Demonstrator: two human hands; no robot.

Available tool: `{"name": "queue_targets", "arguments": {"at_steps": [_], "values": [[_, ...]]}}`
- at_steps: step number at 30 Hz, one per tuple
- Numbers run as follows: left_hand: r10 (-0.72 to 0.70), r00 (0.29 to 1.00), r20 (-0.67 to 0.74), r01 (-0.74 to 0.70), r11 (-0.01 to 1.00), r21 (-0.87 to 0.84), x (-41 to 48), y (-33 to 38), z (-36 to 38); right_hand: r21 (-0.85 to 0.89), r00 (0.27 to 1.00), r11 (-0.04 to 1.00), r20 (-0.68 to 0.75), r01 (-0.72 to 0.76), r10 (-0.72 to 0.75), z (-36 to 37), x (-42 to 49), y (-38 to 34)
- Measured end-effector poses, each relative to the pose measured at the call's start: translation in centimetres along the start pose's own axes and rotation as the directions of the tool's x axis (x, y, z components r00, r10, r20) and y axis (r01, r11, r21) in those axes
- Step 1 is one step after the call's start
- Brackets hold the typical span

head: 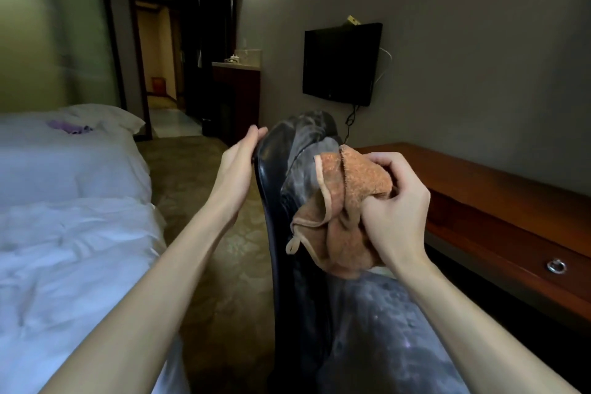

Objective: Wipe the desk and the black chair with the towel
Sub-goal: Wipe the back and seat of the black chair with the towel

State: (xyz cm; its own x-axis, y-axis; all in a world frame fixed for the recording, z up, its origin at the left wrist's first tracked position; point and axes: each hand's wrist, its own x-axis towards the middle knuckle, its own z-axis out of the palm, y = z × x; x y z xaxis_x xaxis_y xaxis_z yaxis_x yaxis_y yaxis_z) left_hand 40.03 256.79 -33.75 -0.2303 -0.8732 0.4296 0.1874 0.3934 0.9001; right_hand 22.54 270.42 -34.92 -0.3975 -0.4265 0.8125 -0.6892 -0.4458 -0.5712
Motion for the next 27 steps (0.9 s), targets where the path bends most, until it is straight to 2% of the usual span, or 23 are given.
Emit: {"name": "queue_targets", "arguments": {"at_steps": [3, 6, 9, 11, 13, 14, 15, 16, 17, 18, 22, 27], "values": [[-0.018, 0.998, 0.062, 0.02, 0.999, -0.029, 0.4, -0.5, -0.4, 0.046, 0.989, 0.998, -0.137, -0.045, 0.051, 1.9, 2.9, 0.6], [0.005, 0.987, 0.158, 0.002, 0.999, -0.046, 0.3, -1.1, -0.6, 0.117, 0.952, 0.993, -0.3, -0.021, 0.055, 3.6, 7.4, 0.4], [0.055, 0.977, 0.204, -0.052, 0.998, -0.023, 0.2, -1.5, -0.6, 0.136, 0.939, 0.991, -0.341, 0.005, 0.042, 5.5, 11.5, -1.3], [0.077, 0.973, 0.218, -0.073, 0.997, -0.027, 0.4, -1.7, -0.5, 0.138, 0.965, 0.99, -0.264, 0.03, 0.008, 7.5, 12.9, -2.3], [0.094, 0.975, 0.204, -0.089, 0.995, -0.035, 0.7, -2.1, -0.5, 0.111, 0.998, 0.992, -0.022, 0.06, -0.058, 9.9, 12.9, -2.7], [0.104, 0.977, 0.185, -0.097, 0.994, -0.045, 0.7, -2.5, -0.5, 0.054, 0.984, 0.996, 0.158, 0.071, -0.079, 11.1, 12.5, -2.7], [0.109, 0.982, 0.157, -0.101, 0.993, -0.058, 0.8, -3.0, -0.6, -0.043, 0.937, 0.992, 0.335, 0.115, -0.095, 12.2, 11.9, -2.7], [0.107, 0.985, 0.136, -0.096, 0.992, -0.081, 0.8, -3.3, -0.7, -0.143, 0.88, 0.973, 0.466, 0.184, -0.098, 13.1, 11.3, -2.5], [0.107, 0.987, 0.124, -0.096, 0.991, -0.092, 0.8, -3.4, -0.9, -0.207, 0.84, 0.948, 0.534, 0.241, -0.097, 13.8, 11.1, -2.2], [0.109, 0.986, 0.13, -0.096, 0.99, -0.101, 0.9, -3.4, -1.1, -0.229, 0.829, 0.94, 0.552, 0.252, -0.087, 14.1, 11.1, -1.9], [0.142, 0.973, 0.184, -0.135, 0.99, -0.05, 1.7, -3.0, -1.2, -0.245, 0.897, 0.963, 0.443, 0.11, 0.011, 14.7, 13.0, 0.5], [0.145, 0.97, 0.194, -0.151, 0.989, 0.013, 3.1, -2.4, -1.5, -0.421, 0.899, 0.907, 0.4, 0.009, 0.177, 17.1, 18.1, 4.9]]}}
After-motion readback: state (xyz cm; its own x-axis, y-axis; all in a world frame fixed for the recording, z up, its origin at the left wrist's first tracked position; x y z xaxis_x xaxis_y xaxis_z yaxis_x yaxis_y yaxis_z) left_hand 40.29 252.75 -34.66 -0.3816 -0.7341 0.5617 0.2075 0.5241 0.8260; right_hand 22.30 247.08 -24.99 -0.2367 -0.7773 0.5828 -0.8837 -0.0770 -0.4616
